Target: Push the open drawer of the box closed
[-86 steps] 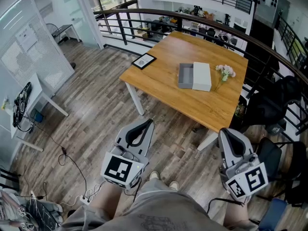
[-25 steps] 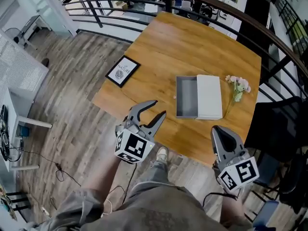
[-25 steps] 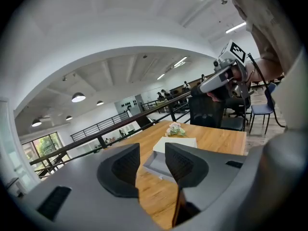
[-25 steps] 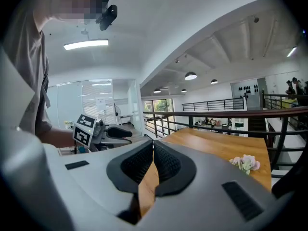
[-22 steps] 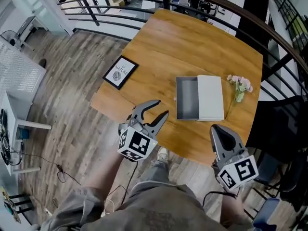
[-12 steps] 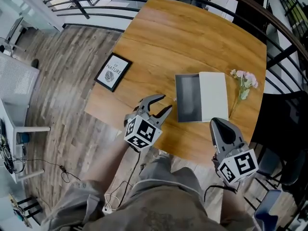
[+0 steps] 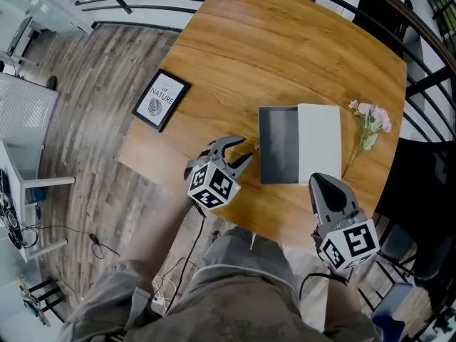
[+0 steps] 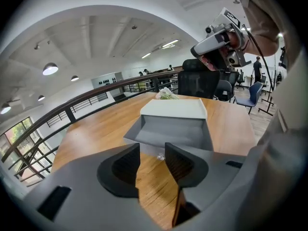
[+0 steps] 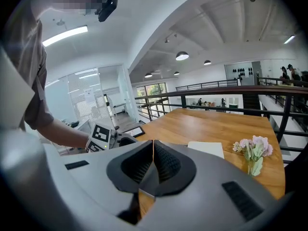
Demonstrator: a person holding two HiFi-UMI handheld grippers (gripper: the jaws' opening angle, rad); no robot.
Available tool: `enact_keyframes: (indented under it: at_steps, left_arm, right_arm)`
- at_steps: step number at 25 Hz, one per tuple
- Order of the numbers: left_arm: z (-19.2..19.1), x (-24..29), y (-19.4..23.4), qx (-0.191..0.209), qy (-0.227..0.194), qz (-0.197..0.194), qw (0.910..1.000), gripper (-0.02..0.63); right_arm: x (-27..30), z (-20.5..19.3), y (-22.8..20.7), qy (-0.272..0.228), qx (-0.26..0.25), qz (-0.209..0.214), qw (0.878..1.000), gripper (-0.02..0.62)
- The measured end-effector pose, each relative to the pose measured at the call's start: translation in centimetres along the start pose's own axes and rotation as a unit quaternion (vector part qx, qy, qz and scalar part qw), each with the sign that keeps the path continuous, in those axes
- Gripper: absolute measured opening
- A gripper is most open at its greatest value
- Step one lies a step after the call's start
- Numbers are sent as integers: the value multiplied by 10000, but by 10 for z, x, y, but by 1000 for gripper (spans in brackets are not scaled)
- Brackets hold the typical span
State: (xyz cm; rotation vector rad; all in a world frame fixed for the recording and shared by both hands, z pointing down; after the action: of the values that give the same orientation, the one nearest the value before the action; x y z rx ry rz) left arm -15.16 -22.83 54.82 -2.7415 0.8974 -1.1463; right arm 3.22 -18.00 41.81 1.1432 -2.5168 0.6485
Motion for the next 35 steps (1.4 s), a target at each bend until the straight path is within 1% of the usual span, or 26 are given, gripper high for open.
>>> enact_keyframes:
  at_steps: [3, 6, 13, 17, 21, 30, 35]
  left_arm:
    - [-11, 16, -7, 120, 243, -156, 9995, 163]
    - [-19, 34, -15, 247, 482, -237, 9983, 163]
    - [-36, 60, -25, 179, 772, -388, 9961, 153]
    - [-41, 69, -25, 139, 831, -354, 9958, 121]
    - [-41, 74, -24, 195, 861, -301, 9956, 78]
    - [-38, 73, -22, 293, 864, -314, 9953, 74]
    - [-16, 81, -25, 356, 693, -451, 9959, 74]
  right_arm:
    - [8, -5, -6, 75, 9, 152, 9999, 32]
    - [16, -10, -15, 142, -4, 248, 9996, 33]
    - [25, -20, -30, 242, 137, 390, 9989, 32]
    - [28, -29, -38, 310, 219, 446, 9983, 33]
    - [29, -37, -44, 395, 330, 484, 9975, 33]
    - [28, -46, -52, 490, 409, 528, 9966, 34]
    - [25, -45, -57, 468, 440, 487, 9967, 33]
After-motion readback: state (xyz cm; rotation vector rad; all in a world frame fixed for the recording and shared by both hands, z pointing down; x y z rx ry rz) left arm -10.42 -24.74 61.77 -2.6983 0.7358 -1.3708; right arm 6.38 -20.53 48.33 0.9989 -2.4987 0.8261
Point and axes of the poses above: the fingertips, and each gripper's own axes: x forward along the fingers, y to its left, z out of its top, the point moved 4 cm from there along -x, backward along the fingers, and after that the axes turned 4 degrees about x, right-handed, at the moved point
